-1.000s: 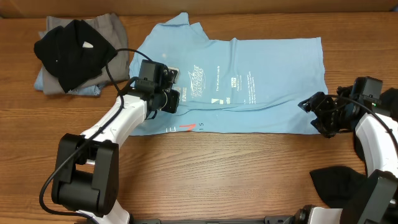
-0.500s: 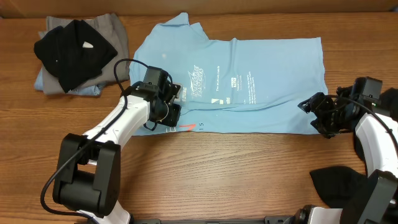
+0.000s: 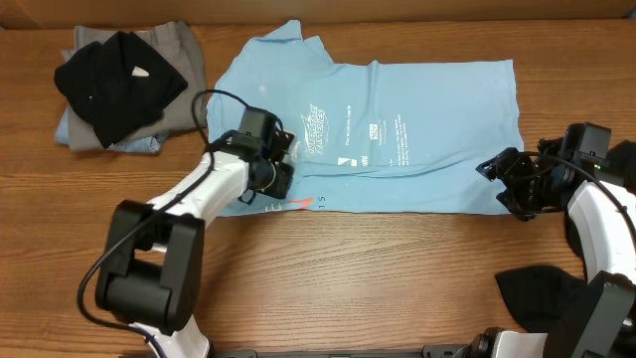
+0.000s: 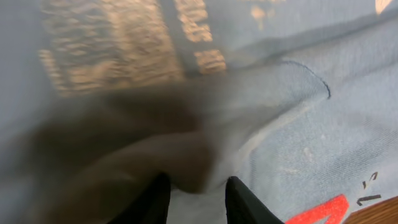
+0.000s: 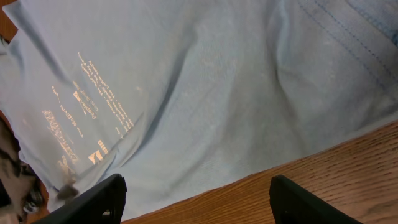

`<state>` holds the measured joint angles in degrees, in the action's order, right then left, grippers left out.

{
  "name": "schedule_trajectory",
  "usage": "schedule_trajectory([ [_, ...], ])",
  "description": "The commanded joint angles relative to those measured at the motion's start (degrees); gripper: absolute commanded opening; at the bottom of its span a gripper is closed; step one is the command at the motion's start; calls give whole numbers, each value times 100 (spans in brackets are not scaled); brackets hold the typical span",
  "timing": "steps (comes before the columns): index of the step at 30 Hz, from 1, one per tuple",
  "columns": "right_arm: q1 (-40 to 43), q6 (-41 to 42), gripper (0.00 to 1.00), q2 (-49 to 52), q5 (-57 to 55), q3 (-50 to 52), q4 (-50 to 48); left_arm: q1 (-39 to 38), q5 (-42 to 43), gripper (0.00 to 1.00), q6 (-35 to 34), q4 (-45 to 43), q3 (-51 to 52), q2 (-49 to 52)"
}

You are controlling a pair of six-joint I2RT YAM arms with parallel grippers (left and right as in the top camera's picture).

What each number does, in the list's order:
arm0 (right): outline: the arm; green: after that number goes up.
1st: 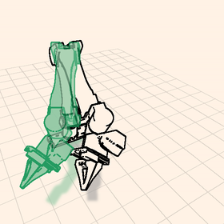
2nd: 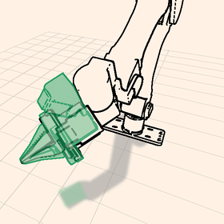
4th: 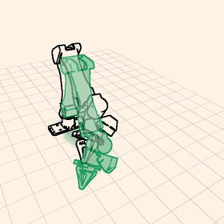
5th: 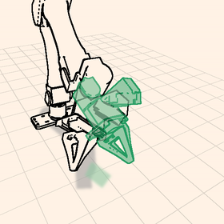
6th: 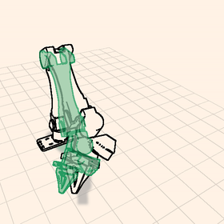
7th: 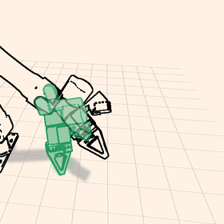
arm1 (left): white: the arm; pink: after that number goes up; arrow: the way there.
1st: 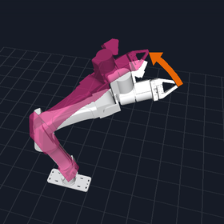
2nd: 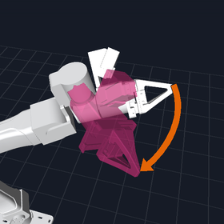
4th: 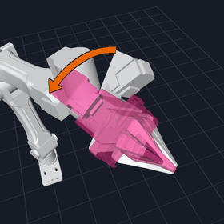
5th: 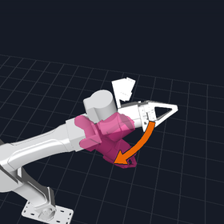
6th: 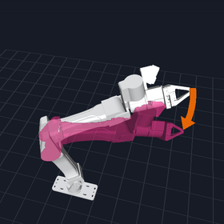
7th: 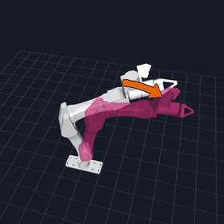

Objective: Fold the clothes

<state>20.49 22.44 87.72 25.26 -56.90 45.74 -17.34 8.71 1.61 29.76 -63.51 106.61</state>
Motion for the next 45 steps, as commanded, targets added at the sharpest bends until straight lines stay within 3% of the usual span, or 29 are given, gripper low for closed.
schedule_trajectory([
  [1, -9, -39, 77, 37, 35, -125, -15, -98, -37, 34, 101, -105, 11, 175],
  [7, -9, -39, 77, 37, 35, -125, 9, -96, -153, 39, 96, -463, 9, 173],
  [15, -9, -39, 77, 37, 35, -125, 11, -103, -175, 4, 87, -470, 0, 173],
  [24, -9, -39, 76, 37, 35, -125, 7, -96, -170, 4, -39, 341, -1038, 0],
  [30, -9, -37, 76, 37, 35, -125, 4, -125, -166, 4, -33, -203, -1228, 55],
  [31, -9, -37, 76, 37, 35, -125, 9, -136, -164, 8, -37, -264, -1226, 103],
  [33, -9, -39, 76, 37, 35, -125, 15, -149, -162, 33, -52, -278, -1226, 219],
  [34, -9, -39, 76, 37, 35, -125, 20, -155, -162, 36, -52, -249, -1226, 278],
  [40, -9, -44, 76, 37, 33, -125, 111, -48, -629, 18, -50, 1032, -1353, 271],
  [45, -9, -42, 76, 37, 35, -125, 116, 243, -1104, 18, -48, 1867, -1375, 203],
])
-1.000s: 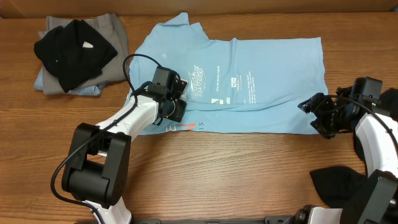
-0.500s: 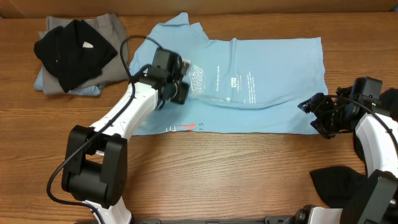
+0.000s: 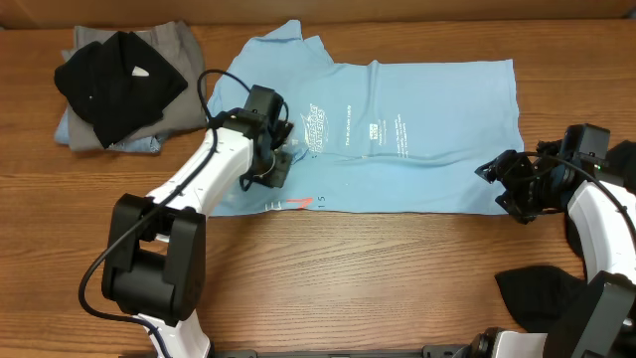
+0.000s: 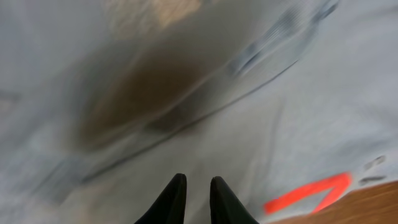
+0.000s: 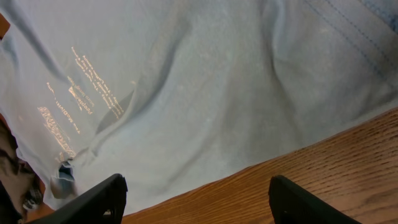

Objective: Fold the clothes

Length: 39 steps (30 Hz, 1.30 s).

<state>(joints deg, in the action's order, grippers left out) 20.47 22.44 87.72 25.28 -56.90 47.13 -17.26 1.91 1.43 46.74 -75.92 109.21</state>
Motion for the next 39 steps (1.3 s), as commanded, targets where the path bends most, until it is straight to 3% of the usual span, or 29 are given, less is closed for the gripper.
schedule_trajectory([
  [1, -7, -42, 76, 37, 33, -125, -24, 293, -433, 20, -26, 195, -107, -57],
  [6, -7, -42, 77, 37, 33, -125, -26, 638, -684, 22, -33, 55, 7, -57],
  [11, -7, -42, 77, 37, 31, -125, -26, 874, -621, 4, -33, -96, 243, -55],
  [17, -7, -42, 77, 37, 31, -125, -31, 901, -450, 4, -66, 138, 345, -55],
  [22, -7, -42, 77, 37, 31, -125, -31, 909, -804, 24, -96, -201, 345, -55],
  [31, -7, -42, 77, 37, 31, -125, -24, 909, -660, 13, -170, -1576, 271, -22],
  [35, -7, -42, 77, 37, 33, -125, -13, 942, -527, 12, -227, -1252, -291, -28],
  [39, -7, -44, 77, 37, 31, -125, 20, 942, -487, 11, -227, 59, -990, -28],
])
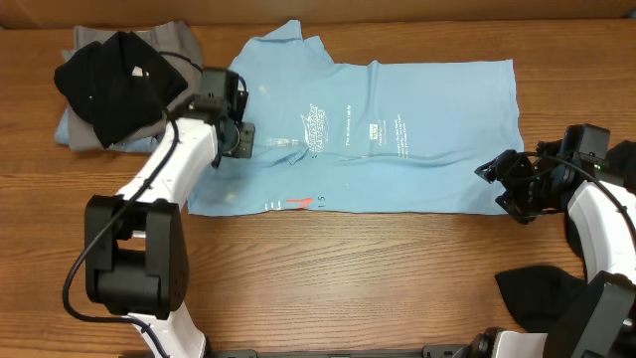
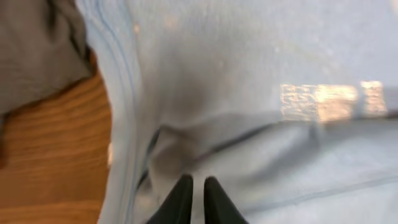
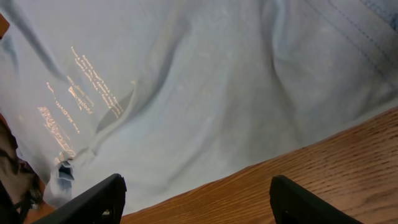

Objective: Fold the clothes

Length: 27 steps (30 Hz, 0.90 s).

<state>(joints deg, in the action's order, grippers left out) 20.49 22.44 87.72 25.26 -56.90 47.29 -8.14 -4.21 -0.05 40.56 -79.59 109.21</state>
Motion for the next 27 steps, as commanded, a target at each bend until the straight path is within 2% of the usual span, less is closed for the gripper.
schedule_trajectory([
  [1, -9, -48, 77, 37, 33, -125, 15, 28, 131, 13, -85, 957, -713, -28],
  [3, -9, -122, 77, 37, 33, -125, 17, 24, 136, 18, -173, 1462, -745, -28],
  [6, -9, -149, 77, 37, 33, -125, 15, 24, 142, 22, -173, 1655, -455, -13],
  [12, -9, -149, 77, 37, 33, -125, 0, 28, 144, 25, -188, 573, 597, -11],
  [20, -9, -149, 77, 37, 35, -125, 24, 33, -116, 26, -157, -131, 1071, -11],
  [21, -9, -149, 77, 37, 35, -125, 24, 33, -111, 25, -160, -227, 1110, -11],
  [24, -9, -149, 77, 37, 35, -125, 28, 33, -103, 12, -181, -396, 1123, -13],
  [27, -9, -149, 77, 37, 35, -125, 46, 33, -114, 6, -229, -498, 1119, -13],
])
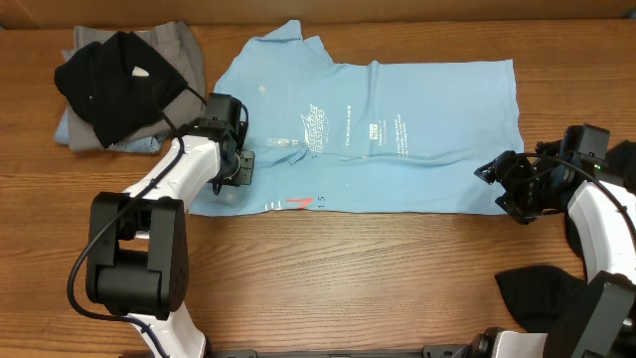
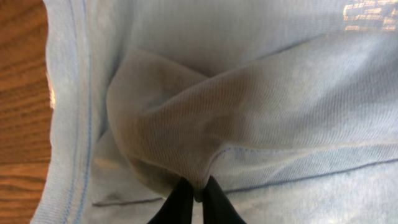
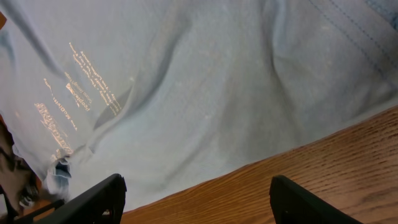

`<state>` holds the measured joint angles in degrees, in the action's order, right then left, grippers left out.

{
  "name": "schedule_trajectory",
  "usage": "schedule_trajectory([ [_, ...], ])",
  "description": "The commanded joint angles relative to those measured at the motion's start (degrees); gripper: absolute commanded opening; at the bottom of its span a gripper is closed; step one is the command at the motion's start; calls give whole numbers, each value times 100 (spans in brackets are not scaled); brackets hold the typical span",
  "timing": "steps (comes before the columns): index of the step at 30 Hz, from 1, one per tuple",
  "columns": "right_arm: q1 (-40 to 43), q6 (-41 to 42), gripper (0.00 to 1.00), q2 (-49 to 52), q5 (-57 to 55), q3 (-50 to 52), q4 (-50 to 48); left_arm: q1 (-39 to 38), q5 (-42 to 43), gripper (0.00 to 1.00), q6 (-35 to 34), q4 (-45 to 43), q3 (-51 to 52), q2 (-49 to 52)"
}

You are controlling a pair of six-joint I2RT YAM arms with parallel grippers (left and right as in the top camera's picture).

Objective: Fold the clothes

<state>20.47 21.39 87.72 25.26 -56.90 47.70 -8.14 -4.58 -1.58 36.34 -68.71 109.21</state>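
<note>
A light blue T-shirt (image 1: 397, 139) with pale print lies spread across the table, folded lengthwise. My left gripper (image 1: 238, 167) sits at the shirt's left end and is shut on a pinched fold of the blue fabric (image 2: 186, 143), which bunches up between the fingertips (image 2: 196, 198). My right gripper (image 1: 509, 189) hovers at the shirt's lower right corner, open, with bare wood and the shirt's hem (image 3: 261, 158) between its fingers.
A stack of folded clothes, black on grey on blue (image 1: 119, 85), sits at the far left. A dark garment (image 1: 542, 293) lies near the front right by the right arm's base. The wooden table (image 1: 378, 278) shows in front of the shirt.
My left gripper has moved a little toward the front along the shirt's left end, still shut on the blue fabric. The right gripper has not moved.
My left gripper was near the shirt's middle-left by the printed logo, closing on fabric. Then it stood slightly farther back, shut. Then it was at the shirt's left edge near the clothes stack, and now slightly nearer the front, the fabric pinched. The right gripper stayed open at the right corner.
</note>
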Motion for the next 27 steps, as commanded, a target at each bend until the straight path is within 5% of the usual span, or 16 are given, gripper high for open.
schedule_trajectory([
  [1, -7, -44, 77, 37, 35, -125, 7, 35, -111, 4, -76, -116, 31, -13],
  [17, -7, -44, 77, 37, 33, -125, 20, 42, -271, 6, -251, -649, -927, -15],
  [19, -7, -44, 77, 37, 33, -125, 20, 42, -254, 31, -387, -758, -925, -13],
  [24, -7, -44, 77, 37, 33, -125, 22, 42, 22, 54, -485, -632, -925, -13],
  [27, -7, -48, 77, 37, 33, -125, 24, 26, 203, 24, -483, -232, -927, -15],
])
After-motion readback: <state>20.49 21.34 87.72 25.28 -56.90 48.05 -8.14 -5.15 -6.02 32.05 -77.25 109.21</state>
